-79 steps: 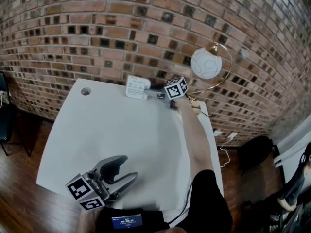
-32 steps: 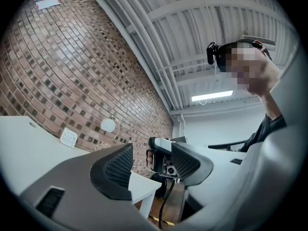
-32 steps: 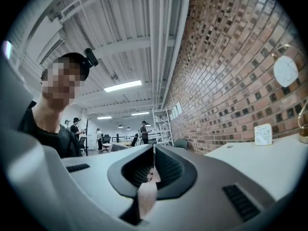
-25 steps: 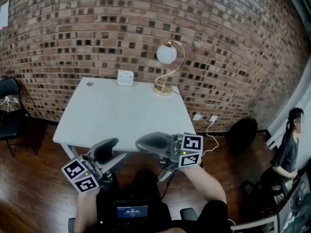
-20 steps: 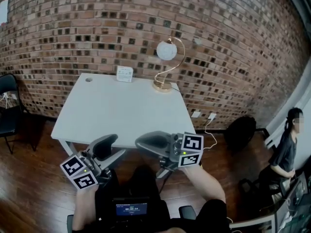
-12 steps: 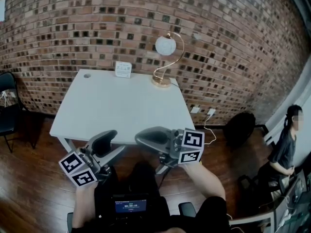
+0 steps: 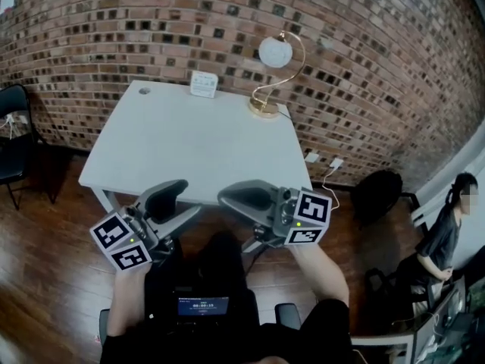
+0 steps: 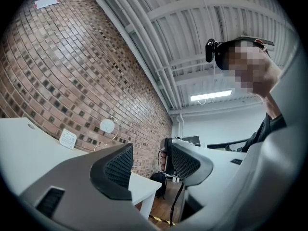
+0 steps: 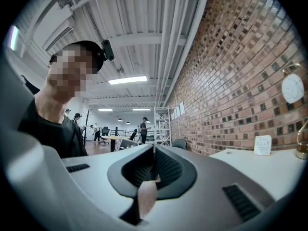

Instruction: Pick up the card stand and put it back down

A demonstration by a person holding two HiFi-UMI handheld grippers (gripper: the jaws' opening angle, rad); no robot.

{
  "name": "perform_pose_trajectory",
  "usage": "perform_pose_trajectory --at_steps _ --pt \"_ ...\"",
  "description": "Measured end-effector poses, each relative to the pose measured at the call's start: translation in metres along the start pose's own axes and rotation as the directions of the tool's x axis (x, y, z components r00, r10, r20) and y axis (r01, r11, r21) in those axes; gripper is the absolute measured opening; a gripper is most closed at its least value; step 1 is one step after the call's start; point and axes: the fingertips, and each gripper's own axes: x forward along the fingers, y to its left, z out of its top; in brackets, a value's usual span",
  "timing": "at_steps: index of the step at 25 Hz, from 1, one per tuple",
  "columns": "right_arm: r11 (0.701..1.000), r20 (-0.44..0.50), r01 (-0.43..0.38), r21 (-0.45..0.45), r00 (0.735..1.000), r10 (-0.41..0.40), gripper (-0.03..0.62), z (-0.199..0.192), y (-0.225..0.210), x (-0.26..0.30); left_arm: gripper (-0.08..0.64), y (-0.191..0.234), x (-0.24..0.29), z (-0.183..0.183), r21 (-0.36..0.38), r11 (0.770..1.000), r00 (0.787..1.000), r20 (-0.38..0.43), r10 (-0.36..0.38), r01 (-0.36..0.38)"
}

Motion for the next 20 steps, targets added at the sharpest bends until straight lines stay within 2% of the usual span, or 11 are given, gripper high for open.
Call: perform_pose_trajectory --at_steps 6,15,20 --pt "1.0 0.012 0.003 -0.025 1.0 -0.003 0.017 0.016 -0.006 0.002 0.25 0.0 0.004 0.016 0.02 0.999 0.999 0.029 -0.026 0.025" --pt "1.0 -0.003 -0.017 -0.016 1.0 0.017 0.017 0.003 0.001 0.008 0.25 0.002 -0.001 0.004 0.003 1.0 1.0 0.021 -0.013 0.013" --pt "0.998 -0.011 -0.046 -0.045 0.999 0.045 0.016 -0.008 0.0 0.014 0.252 0.001 -0.005 -0.002 0.029 0.999 0.999 0.04 -0.034 0.033"
